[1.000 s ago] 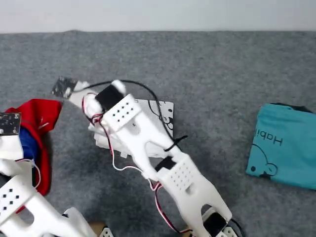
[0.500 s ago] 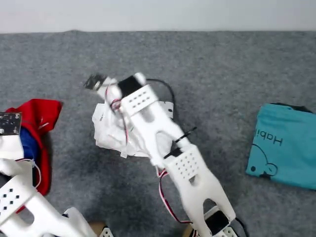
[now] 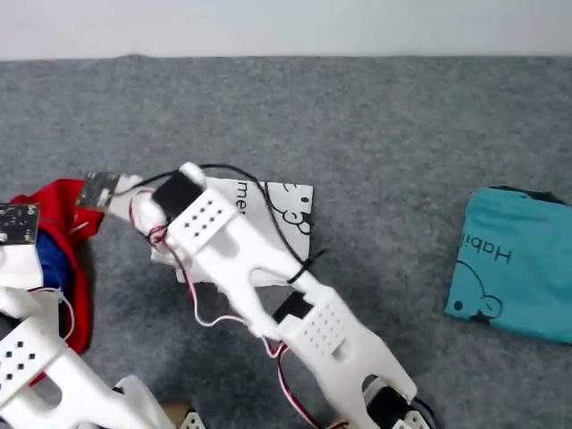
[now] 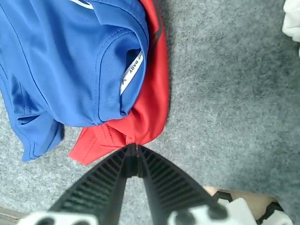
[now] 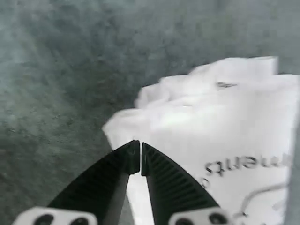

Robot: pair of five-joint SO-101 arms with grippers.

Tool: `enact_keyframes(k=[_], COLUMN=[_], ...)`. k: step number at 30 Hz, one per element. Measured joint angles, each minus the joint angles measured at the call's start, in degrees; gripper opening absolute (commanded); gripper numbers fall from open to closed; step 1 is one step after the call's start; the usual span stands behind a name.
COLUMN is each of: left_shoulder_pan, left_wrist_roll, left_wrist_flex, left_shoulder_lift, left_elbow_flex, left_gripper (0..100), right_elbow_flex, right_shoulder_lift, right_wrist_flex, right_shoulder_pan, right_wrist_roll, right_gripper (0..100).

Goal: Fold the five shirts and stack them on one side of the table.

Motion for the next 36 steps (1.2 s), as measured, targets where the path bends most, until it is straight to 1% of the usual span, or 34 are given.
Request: enact_keyframes(k=[6,8,12,18,21,26,32,36], left_shoulder_pan=[0.0,0.0,0.0,0.0,0.0,0.0,0.0,0.0], left_wrist_roll=[0.0,0.0,0.0,0.0,0.0,0.0,0.0,0.0], left_wrist_flex=[0.0,0.0,0.0,0.0,0.0,0.0,0.0,0.0], left_shoulder_lift=[0.0,0.0,0.0,0.0,0.0,0.0,0.0,0.0], left_elbow_flex=[0.0,0.0,0.0,0.0,0.0,0.0,0.0,0.0], left_gripper=[0,0,0,0,0,0,0,0], right_elbow_flex=[0.7,0.9,0.9,0.9,0.9,-1.4,-9.9,-10.6], right_shoulder_lift=[-1.1,-0.2,5.0,10.1,10.4,10.4,10.4,10.5], right_wrist_flex=[0.0,0.0,0.0,0.0,0.0,0.0,-0.6,-5.7], right_shoulder_pan=[8.0,9.2,7.3,-0.4,-2.0,-0.3,6.0,8.2], right_wrist_roll=[0.0,0.0,0.0,-0.1,0.0,0.0,0.0,0.0], right_gripper=[1.0,1.0,1.0,1.0,1.0,1.0,1.0,1.0])
